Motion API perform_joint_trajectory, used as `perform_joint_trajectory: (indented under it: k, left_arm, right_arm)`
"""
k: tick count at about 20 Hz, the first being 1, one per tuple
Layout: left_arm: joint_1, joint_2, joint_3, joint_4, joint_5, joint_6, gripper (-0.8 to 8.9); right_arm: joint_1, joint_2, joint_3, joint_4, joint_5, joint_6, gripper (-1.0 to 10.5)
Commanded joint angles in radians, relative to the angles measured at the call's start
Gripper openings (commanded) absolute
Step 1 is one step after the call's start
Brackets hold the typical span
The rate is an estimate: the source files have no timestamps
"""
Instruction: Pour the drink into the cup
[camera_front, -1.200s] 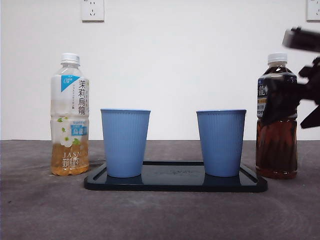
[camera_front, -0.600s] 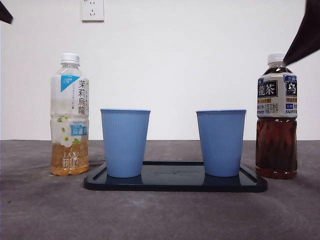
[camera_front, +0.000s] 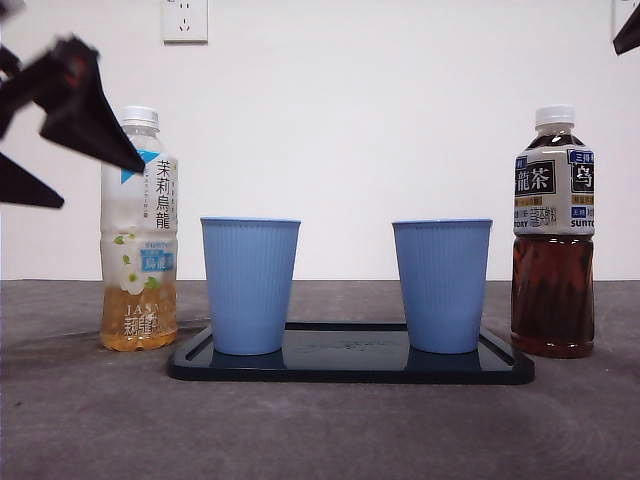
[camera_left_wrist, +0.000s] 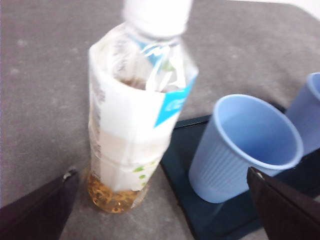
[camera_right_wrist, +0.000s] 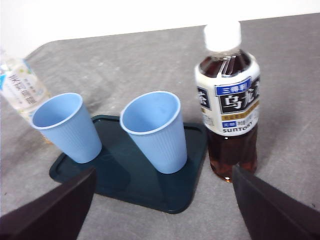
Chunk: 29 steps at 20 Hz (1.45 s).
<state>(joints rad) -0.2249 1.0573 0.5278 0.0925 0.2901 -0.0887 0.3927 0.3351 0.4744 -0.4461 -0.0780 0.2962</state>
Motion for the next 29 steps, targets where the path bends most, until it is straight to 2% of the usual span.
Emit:
perform_joint_trajectory:
  k: [1,10,17,22,29]
  left_arm:
    - [-0.006,0.089,0.002,0.081,-0.003,0.011,5.77]
    - [-0.006,0.371,0.002,0.41,-0.028,0.021,5.76]
    - [-0.006,0.473,0.002,0.594,-0.033,0.025,5.51]
    - [-0.006,0.483,0.002,0.605,-0.033,0.024,2.86]
    - [-0.005,0.433,0.002,0.616,-0.033,0.026,2.36]
  right_arm:
    - [0.007,-0.002,0.01,0.003,-0.004,0.011,4.3]
    - [0.007,-0.006,0.01,0.003,-0.004,0.002,4.3]
    - [0.007,-0.006,0.01,0.003,-0.003,0.002,4.3]
    - [0.007,-0.006,0.01,0.003,-0.003,-0.002,4.3]
    - [0.007,-0.006,0.01,0.003,-0.003,-0.016,4.3]
